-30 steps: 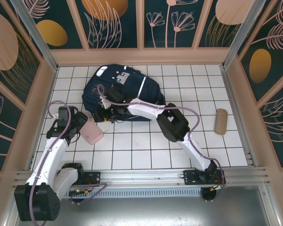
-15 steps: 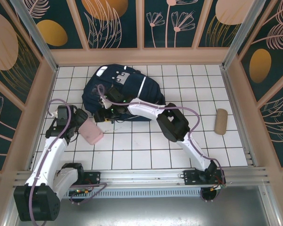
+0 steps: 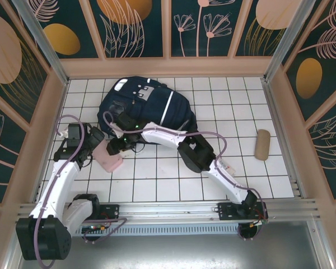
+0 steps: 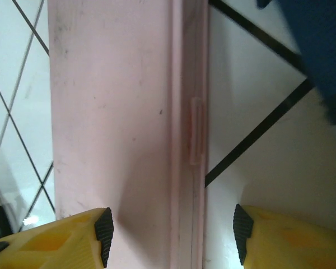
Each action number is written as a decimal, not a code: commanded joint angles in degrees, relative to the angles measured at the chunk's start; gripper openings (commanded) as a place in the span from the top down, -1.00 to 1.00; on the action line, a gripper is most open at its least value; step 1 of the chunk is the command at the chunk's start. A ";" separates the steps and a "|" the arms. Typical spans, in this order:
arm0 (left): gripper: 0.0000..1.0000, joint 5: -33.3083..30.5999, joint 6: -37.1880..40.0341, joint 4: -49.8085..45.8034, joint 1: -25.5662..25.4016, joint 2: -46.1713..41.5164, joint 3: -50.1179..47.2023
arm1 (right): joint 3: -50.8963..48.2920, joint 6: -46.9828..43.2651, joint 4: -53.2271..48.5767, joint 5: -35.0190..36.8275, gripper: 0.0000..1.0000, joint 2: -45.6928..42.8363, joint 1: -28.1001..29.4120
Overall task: Pack the student bag
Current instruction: Move the pencil pouch to the middle-left of the table.
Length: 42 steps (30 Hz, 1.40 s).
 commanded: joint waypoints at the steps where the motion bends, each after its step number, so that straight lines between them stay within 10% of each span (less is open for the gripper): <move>1: -0.97 -0.02 0.61 0.89 -0.26 0.52 1.14 | -0.32 -3.41 -5.86 4.95 -0.23 2.64 1.62; 17: -0.97 0.62 -2.61 4.33 -0.34 -1.41 1.44 | -26.76 0.35 -10.36 22.11 0.04 -12.87 -1.41; 33: -0.97 -0.73 0.00 10.52 -0.43 -6.45 -4.08 | -27.91 6.96 -22.33 21.83 0.04 -14.49 -5.31; 42: -0.93 5.39 -2.34 12.15 -0.43 -4.90 -8.99 | -37.11 10.17 -12.05 18.97 0.04 -20.69 -5.63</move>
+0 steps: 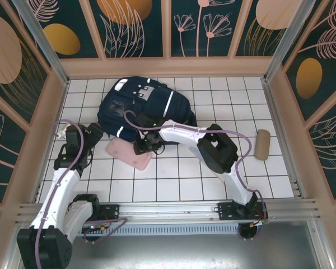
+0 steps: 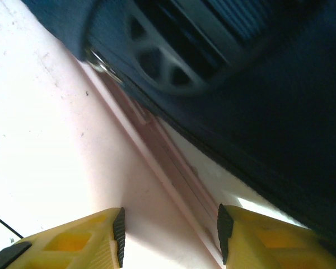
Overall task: Pack the student bag
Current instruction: Move the pencil pouch to the middle-left of the table.
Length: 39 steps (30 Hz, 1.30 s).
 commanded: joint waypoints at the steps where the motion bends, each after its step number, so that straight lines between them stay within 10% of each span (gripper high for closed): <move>1: -0.89 4.23 -1.50 1.57 -0.41 -0.26 -3.21 | -6.81 2.66 -5.76 4.20 0.03 1.03 -1.59; 20: -0.46 24.80 -13.40 7.34 -3.49 -2.81 -18.19 | -12.72 1.37 17.76 -14.52 -0.02 -4.95 -0.11; 29: -0.42 23.44 -8.02 9.24 -3.53 4.51 -15.00 | -10.63 -0.94 16.99 -14.93 -0.08 -5.51 2.86; 39: -0.30 28.19 -12.87 4.41 -3.57 -8.94 -21.73 | -9.57 -1.93 17.32 -12.22 -0.15 -1.82 0.30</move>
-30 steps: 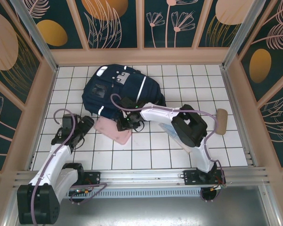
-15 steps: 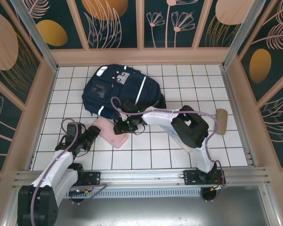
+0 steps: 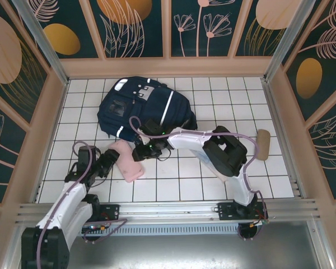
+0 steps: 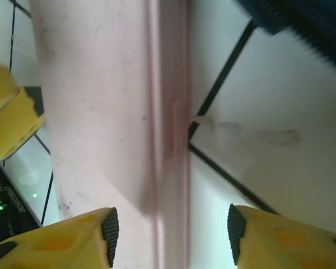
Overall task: Pack the student bag
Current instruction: Move the pencil pouch to the middle-left of the table, then pick up the pencil pouch from the middle-left of the table.
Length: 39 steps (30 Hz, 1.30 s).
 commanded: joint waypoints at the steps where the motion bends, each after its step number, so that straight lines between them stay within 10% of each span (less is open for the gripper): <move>1: -0.30 3.96 -2.42 -1.35 -0.27 -3.44 -3.43 | 1.88 -1.13 1.21 0.01 -0.15 3.01 0.19; 22: 0.07 9.38 -7.68 10.11 -0.27 -4.78 -10.16 | 3.98 15.14 21.75 -25.83 -0.09 5.64 0.84; 39: 0.05 9.95 -9.33 8.06 -0.27 -9.56 -10.91 | 3.93 14.60 19.56 -23.27 0.16 5.30 0.50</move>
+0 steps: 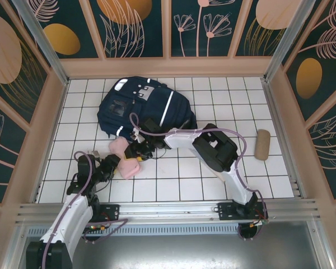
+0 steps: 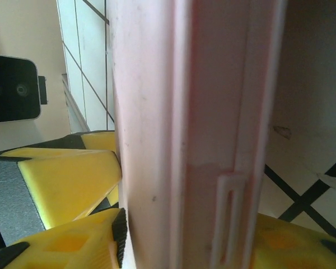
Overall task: Pack the student bag
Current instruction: Pick up the pencil pouch from the middle-left of the table.
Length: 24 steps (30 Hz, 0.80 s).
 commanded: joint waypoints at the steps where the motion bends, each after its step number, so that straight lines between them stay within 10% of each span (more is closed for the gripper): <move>1: 0.03 2.79 -1.31 -2.35 -0.65 -0.92 -1.10 | 1.66 -0.91 3.42 -1.75 0.30 -2.56 1.56; 15: -0.23 -8.82 1.68 -15.93 -0.60 -3.45 11.93 | -0.03 -9.37 -8.12 7.40 0.55 -14.14 -0.05; 24: 0.10 -11.07 10.12 -17.47 -0.60 9.07 25.71 | -10.11 -8.56 -7.37 12.23 0.53 -27.22 -7.89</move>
